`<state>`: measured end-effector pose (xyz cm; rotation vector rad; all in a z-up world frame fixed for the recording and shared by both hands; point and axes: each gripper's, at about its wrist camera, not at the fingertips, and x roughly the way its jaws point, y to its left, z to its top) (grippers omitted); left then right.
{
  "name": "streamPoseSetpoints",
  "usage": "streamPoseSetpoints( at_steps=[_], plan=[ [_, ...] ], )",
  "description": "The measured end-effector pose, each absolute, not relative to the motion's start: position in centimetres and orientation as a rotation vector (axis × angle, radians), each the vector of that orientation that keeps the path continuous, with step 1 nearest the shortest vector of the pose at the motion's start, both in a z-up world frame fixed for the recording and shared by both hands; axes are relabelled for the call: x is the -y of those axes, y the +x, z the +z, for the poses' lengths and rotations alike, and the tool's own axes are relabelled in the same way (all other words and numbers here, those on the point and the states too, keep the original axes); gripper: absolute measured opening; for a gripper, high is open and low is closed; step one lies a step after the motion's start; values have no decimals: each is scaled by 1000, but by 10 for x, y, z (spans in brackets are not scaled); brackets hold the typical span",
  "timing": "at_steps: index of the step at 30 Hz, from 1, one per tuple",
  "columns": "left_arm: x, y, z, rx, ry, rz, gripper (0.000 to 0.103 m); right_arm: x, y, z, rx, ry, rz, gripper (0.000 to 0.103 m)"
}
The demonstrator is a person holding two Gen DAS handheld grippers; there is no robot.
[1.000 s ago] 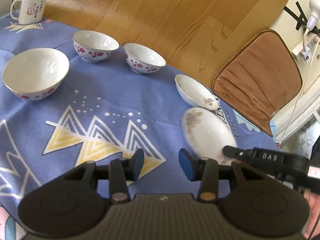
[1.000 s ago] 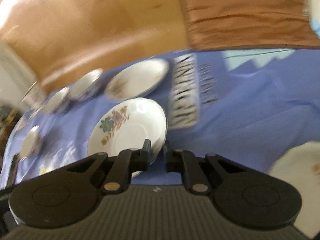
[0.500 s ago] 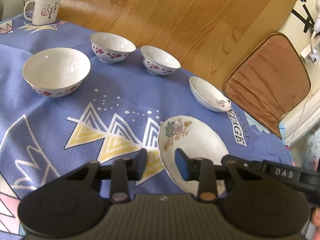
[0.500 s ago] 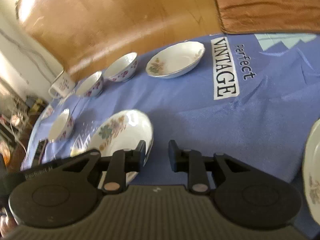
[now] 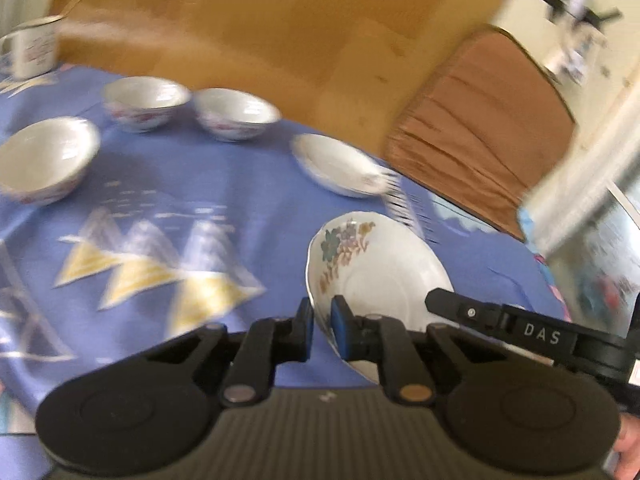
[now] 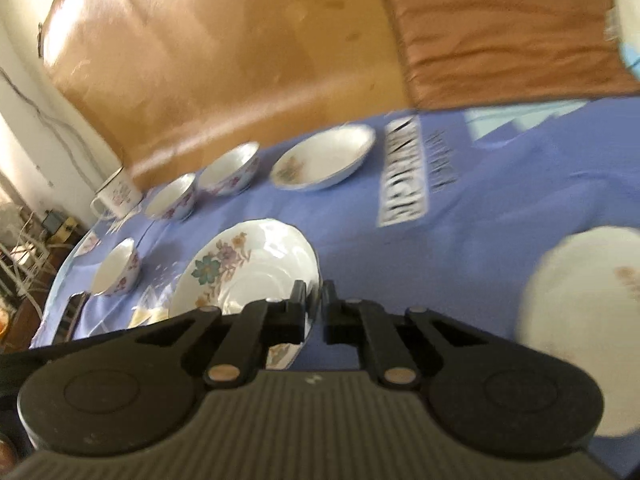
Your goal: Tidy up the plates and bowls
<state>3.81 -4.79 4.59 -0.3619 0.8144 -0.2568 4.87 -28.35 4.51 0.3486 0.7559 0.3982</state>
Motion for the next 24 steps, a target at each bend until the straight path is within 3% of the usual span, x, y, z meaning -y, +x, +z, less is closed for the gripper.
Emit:
streamPoseSetpoints(
  at_steps=[11,18,24],
  plan=[
    [193,50,51,-858,-201,-523,12,410,1,44,-648,436,123,10],
    [226,47,41,-851,-108,-516,13,433,2,24,-667,466,76,11],
    [235,42,45,-834,-55,-543,30,428,-2,27,-614,359,28,13]
  ],
)
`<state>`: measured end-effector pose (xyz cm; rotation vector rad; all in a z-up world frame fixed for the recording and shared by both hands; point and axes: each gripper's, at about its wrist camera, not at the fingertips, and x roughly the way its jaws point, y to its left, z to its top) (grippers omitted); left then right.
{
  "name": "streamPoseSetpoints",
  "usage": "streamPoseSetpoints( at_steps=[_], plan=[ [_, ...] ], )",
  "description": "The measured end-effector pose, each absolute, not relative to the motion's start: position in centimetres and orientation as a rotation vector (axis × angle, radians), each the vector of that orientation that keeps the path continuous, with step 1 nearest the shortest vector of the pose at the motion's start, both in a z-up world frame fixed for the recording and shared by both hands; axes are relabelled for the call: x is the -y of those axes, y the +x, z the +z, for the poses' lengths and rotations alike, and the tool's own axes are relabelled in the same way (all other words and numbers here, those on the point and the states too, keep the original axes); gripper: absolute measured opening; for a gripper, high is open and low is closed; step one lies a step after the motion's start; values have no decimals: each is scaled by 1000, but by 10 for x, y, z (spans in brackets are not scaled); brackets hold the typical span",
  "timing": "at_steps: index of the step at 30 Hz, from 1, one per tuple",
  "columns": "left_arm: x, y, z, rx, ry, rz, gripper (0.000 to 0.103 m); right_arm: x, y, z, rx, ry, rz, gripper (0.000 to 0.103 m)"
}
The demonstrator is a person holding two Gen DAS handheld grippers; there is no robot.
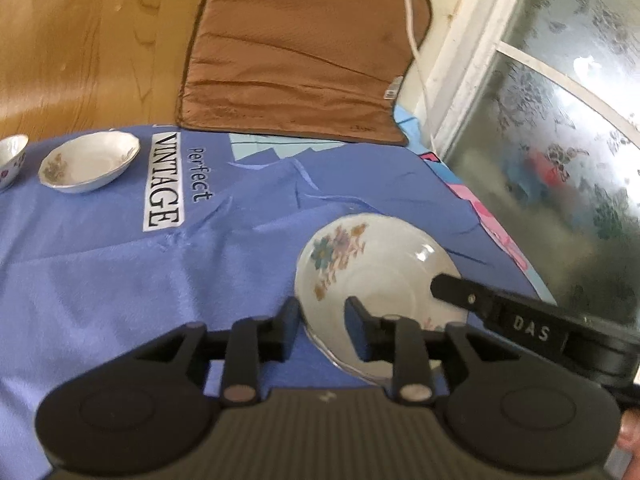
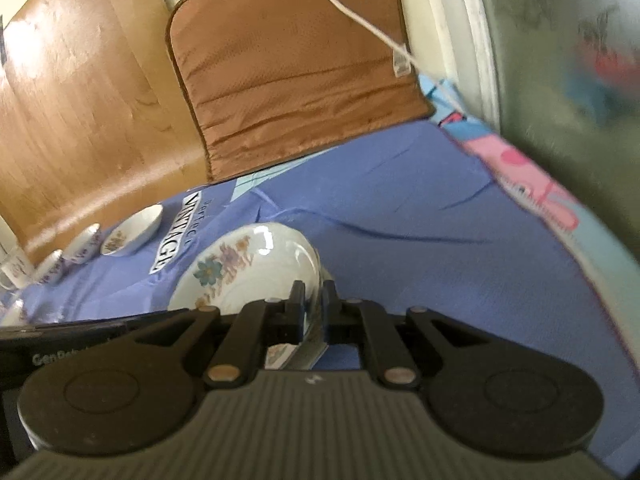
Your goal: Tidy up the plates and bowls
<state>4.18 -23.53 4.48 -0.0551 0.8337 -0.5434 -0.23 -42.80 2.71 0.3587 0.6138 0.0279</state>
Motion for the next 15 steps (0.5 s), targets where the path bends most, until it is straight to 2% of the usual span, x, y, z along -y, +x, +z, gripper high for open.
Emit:
streamPoseSetpoints(
  at_steps=[3,8,15],
  plan=[
    [230,40,47,-831,-69,-553,33,427,-4,28,-588,308,-23,17],
    [201,41,52,-814,-121,-523,33,421,-5,37,-543,258,-37,17],
    [119,51,50,-768,-213,-352,33,381,9,56,-554,248,136,17]
  ],
)
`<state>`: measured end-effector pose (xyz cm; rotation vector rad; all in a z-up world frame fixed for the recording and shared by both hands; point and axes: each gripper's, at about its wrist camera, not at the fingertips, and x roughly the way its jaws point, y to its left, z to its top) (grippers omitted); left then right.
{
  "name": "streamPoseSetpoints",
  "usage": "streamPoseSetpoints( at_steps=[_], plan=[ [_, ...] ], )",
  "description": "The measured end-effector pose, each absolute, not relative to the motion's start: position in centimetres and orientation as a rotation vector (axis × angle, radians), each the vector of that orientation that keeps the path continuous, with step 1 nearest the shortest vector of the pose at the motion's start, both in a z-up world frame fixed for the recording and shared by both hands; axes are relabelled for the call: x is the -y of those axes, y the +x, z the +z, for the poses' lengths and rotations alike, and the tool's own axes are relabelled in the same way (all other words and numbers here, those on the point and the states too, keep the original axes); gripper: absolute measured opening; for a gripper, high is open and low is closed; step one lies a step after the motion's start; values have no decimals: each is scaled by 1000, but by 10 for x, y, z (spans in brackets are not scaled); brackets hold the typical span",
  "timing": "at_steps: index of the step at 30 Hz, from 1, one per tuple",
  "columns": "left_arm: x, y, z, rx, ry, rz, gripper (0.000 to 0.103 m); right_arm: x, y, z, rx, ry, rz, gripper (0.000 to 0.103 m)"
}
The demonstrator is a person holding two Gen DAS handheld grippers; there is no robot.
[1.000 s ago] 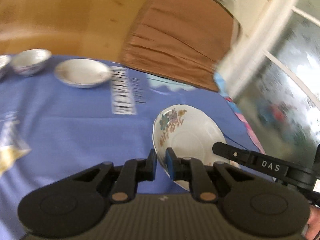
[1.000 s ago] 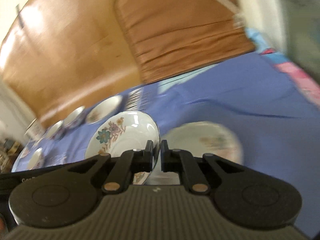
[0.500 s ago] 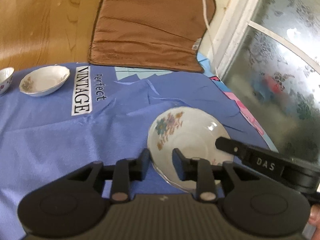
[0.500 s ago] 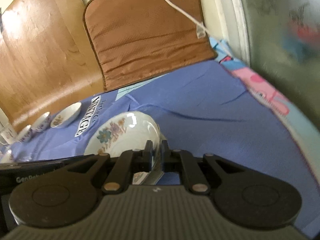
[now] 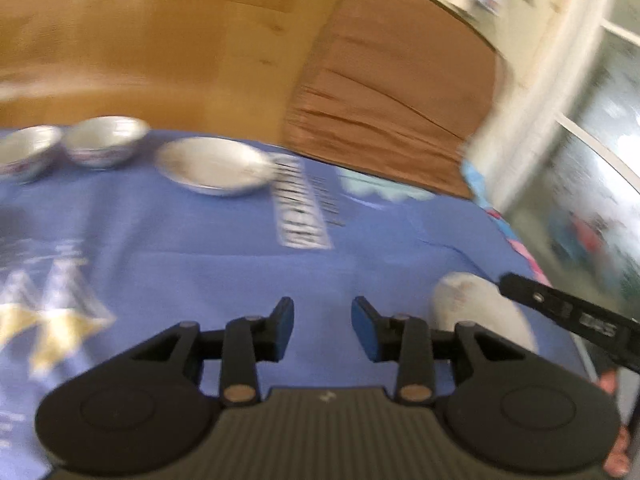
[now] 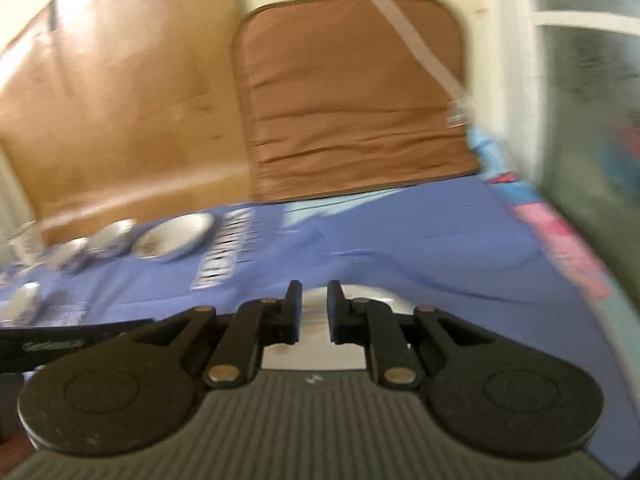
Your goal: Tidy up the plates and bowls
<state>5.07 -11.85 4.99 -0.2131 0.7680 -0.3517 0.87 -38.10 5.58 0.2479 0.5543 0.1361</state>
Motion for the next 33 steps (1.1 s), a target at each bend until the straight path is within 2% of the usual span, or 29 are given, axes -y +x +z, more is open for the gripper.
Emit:
streamPoseSetpoints(
  at_steps=[8,10,11,18,20,21,22,28,33],
  plan=[
    [14,50,37,-636,-151,-14,33,312,80,69,-667,367,330,17],
    [-4,48,29,-624,-172,9,33,298,106,67,-693,410,322,34],
    [-11,47,25,-621,-187,11,33,291,122,63,-714,440,311,36],
    [-22,40,11,-594,-229,-39,32,260,201,30,-836,502,193,36],
    [-23,41,10,-596,-234,-44,32,259,212,22,-857,500,151,29],
    [-24,41,9,-599,-240,-45,32,258,214,20,-846,503,146,12],
    [-25,42,8,-599,-249,-47,32,257,216,19,-861,502,165,10],
    [-29,43,6,-598,-267,-56,34,256,193,23,-892,516,244,11],
    [-33,42,6,-597,-295,-74,42,262,144,21,-935,544,361,10]
  ],
)
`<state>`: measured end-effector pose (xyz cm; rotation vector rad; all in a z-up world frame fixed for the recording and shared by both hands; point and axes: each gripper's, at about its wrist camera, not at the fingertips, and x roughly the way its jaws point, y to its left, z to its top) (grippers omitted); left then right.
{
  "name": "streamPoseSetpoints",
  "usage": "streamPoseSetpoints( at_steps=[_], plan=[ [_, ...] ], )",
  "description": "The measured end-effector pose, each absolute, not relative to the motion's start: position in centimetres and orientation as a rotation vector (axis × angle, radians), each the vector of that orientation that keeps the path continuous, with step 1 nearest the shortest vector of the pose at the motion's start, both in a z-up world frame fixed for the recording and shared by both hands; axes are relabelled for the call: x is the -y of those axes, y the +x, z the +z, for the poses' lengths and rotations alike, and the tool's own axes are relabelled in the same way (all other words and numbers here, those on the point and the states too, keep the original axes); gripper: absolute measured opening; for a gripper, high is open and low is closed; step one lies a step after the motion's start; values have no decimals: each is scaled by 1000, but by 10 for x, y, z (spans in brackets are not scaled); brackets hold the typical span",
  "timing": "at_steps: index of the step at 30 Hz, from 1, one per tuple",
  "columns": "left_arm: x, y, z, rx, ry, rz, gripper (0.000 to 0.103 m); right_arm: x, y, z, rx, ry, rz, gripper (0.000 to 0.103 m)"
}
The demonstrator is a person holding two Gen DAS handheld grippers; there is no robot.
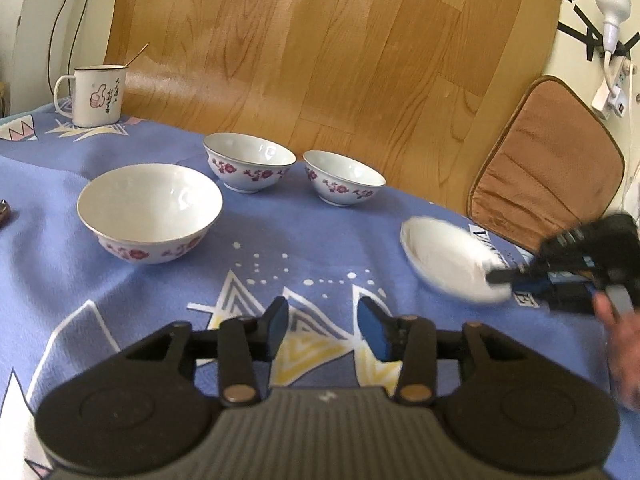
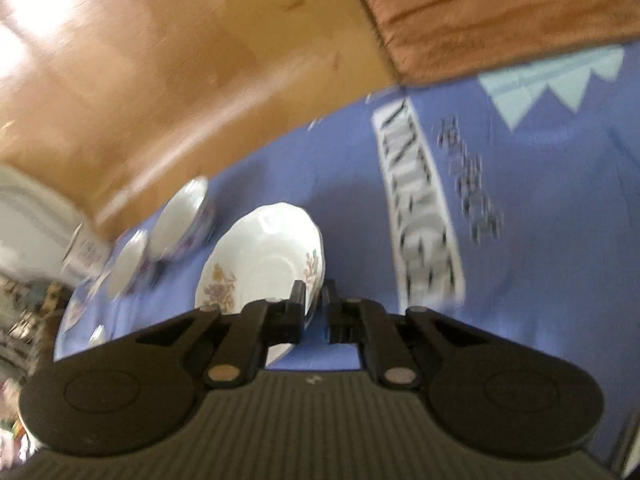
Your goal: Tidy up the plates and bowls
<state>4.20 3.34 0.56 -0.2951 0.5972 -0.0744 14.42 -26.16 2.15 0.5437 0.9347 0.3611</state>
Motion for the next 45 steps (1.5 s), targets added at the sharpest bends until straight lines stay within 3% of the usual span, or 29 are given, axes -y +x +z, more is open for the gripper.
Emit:
streamPoseSetpoints(
  at_steps=[8,15,35,41,45],
  plan=[
    [-34,27,15,-678,-384,-96,42,245,69,20,-965,460,520,11],
    [-49,8,26,-698,-505,-122,43,244,53,18,-921,433,523,11],
    [-6,-4,39,-693,-208,-22,45,252,13,33,-709,359,439,16],
    [-5,-13,41,-687,-167,-22,45,251,1,35,-688,351,428,26],
    [-6,-18,40,-691,-157,-30,45,249,-5,32,-689,359,420,26]
  ],
)
